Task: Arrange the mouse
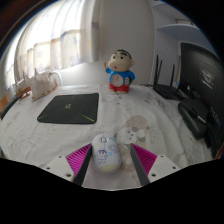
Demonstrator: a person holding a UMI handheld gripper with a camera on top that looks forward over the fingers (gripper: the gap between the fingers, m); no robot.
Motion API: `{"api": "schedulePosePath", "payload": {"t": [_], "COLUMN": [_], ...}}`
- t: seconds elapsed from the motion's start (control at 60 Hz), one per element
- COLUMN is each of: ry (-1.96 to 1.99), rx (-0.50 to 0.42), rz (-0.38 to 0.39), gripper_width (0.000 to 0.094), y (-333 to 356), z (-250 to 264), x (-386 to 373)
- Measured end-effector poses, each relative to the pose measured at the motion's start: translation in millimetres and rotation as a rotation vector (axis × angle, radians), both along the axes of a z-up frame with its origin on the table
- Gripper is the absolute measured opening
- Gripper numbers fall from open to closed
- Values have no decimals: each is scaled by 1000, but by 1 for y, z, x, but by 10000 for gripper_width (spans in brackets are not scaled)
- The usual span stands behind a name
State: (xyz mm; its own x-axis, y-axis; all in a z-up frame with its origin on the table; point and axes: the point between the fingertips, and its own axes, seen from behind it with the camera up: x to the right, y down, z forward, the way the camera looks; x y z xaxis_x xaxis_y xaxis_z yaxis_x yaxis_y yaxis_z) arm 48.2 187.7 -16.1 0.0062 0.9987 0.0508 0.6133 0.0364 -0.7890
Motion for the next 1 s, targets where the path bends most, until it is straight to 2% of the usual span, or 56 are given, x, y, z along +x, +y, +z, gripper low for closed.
{"api": "schedulePosePath", "payload": {"t": [0.1, 0.183, 0.433, 0.6, 0.667, 0.817, 0.917, 1.0], "ry": [-4, -12, -28, 1, 41, 94, 88, 57], "rx": [-8, -20, -8, -25, -68, -75, -63, -63], "rz": [-6, -9, -33, -44, -24, 24, 41, 68], "gripper_width": [658, 470, 412, 399, 400, 400, 395, 396], "y": [0, -1, 8, 5, -12, -61, -101, -136], "z": [-1, -2, 12, 69, 100, 146, 142, 113], "x": [-5, -7, -7, -26, -49, -107, -148, -176]}}
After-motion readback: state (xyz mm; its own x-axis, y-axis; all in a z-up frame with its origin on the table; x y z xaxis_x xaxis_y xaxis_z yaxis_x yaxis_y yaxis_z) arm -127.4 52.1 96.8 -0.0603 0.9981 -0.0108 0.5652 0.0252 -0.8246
